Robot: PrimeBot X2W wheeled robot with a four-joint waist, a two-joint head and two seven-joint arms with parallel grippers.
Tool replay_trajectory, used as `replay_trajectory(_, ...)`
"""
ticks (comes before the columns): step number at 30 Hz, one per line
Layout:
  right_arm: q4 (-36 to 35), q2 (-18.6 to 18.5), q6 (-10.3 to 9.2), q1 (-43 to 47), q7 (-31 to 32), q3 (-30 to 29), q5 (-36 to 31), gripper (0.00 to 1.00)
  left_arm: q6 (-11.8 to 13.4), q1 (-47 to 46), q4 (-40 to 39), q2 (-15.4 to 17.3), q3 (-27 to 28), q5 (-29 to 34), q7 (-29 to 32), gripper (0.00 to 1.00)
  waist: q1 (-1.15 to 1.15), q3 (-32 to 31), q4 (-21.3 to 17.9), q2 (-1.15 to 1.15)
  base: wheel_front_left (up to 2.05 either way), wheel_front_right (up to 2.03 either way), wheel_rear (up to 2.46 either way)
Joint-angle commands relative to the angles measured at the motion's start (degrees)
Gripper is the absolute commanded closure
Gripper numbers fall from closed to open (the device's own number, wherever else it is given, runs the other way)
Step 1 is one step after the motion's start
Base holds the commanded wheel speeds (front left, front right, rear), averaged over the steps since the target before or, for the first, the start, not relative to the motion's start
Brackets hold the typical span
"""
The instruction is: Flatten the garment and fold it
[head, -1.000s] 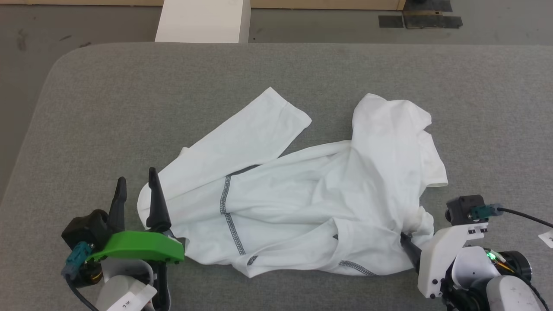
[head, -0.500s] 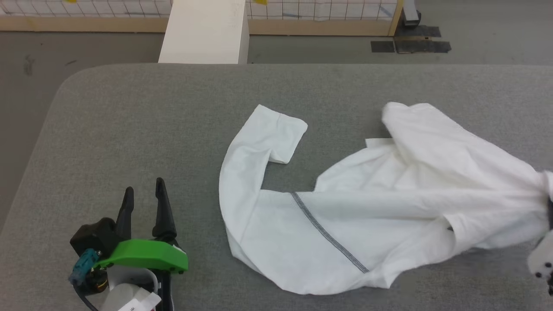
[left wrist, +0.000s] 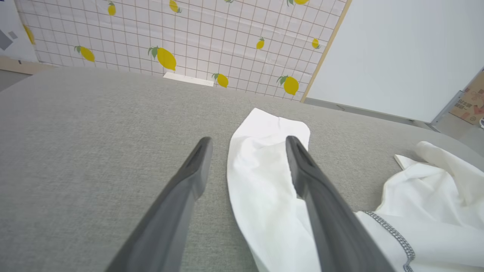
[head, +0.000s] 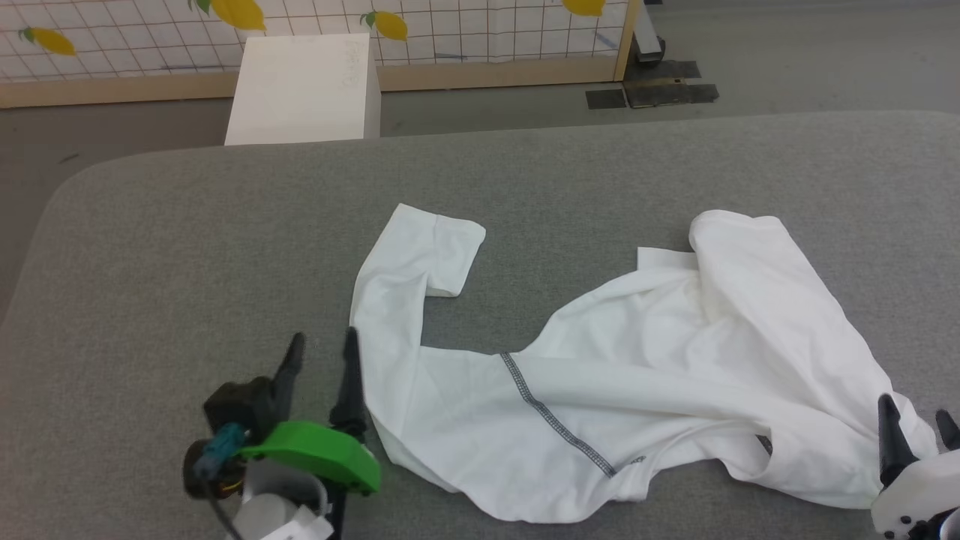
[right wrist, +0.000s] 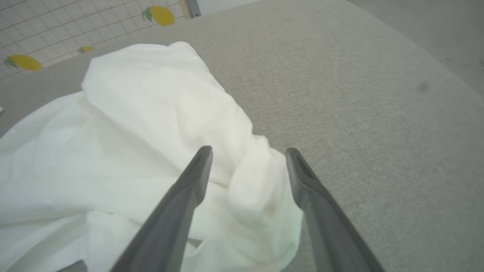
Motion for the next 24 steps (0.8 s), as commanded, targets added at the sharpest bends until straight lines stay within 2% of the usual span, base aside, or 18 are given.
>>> replay_trajectory(1, -1.44, 0.03, -0.09, -0.19, -2.67, 1.07, -0.29, 0.0, -0.53, -1.96, 0.14, -0.16, -1.66, 1.02, 1.17, 0.0, 0.0, 0.18, -0.65, 0.0, 0.0, 0.0, 0.0)
replay_trajectory(4, -4.09, 0.03, -0.09, -0.15, -7.45, 3.48, -0.88, 0.0, 0.05, -4.54, 2.2, -0.16, -5.03, 2.74, 7.17, 0.0, 0.0, 0.65, -1.49, 0.0, 0.0, 0.0, 0.0)
replay_trajectory(7, -5.52, 0.03, -0.09, -0.29, -9.75, 5.51, -0.81, 0.0, 2.52, -6.88, 4.75, -0.13, -6.8, 3.79, 15.41, 0.0, 0.0, 1.13, -2.44, 0.0, 0.0, 0.0, 0.0)
replay_trajectory(10, -6.58, 0.03, -0.09, -0.63, -10.28, 7.78, -0.19, 0.0, 5.58, -8.88, 6.91, 0.25, -7.86, 5.48, 25.03, 0.0, 0.0, 1.71, -3.67, 0.0, 0.0, 0.0, 0.0)
replay_trajectory(14, -7.5, 0.03, -0.09, -1.12, -10.23, 9.84, 0.68, 0.0, 6.94, -10.02, 7.99, 1.1, -9.11, 6.38, 34.5, 0.0, 0.0, 2.55, -4.85, 0.0, 0.0, 0.0, 0.0)
replay_trajectory(15, -7.99, 0.03, -0.09, -1.5, -10.3, 10.92, 1.22, 0.0, 7.34, -10.0, 8.3, 1.84, -9.57, 6.37, 39.89, 0.0, 0.0, 3.15, -5.51, 0.0, 0.0, 0.0, 0.0)
replay_trajectory(16, -8.11, 0.03, -0.09, -1.57, -10.29, 11.14, 1.3, 0.0, 7.43, -9.96, 8.36, 2.08, -9.64, 6.36, 41.09, 0.0, 0.0, 3.34, -5.64, 0.0, 0.0, 0.0, 0.0)
replay_trajectory(17, -8.23, 0.03, -0.09, -1.64, -10.29, 11.34, 1.36, 0.0, 7.5, -9.93, 8.33, 2.33, -9.68, 6.33, 42.01, 0.39, 0.0, 3.49, -5.73, 0.0, 0.0, 0.0, 0.0)
replay_trajectory(19, -8.47, 0.03, -0.09, -1.71, -10.08, 12.0, 1.56, 0.0, 7.52, -9.84, 7.8, 2.9, -9.63, 6.25, 42.86, 1.0, 0.0, 3.81, -5.86, 0.0, 0.0, 0.0, 0.0)
replay_trajectory(24, -9.16, 0.03, -0.09, -1.97, -10.18, 12.68, 1.9, 0.0, 8.65, -9.5, 4.79, 3.33, -6.72, 4.63, 37.42, 1.0, 0.0, 4.21, -5.1, 0.0, 0.0, 0.0, 0.0)
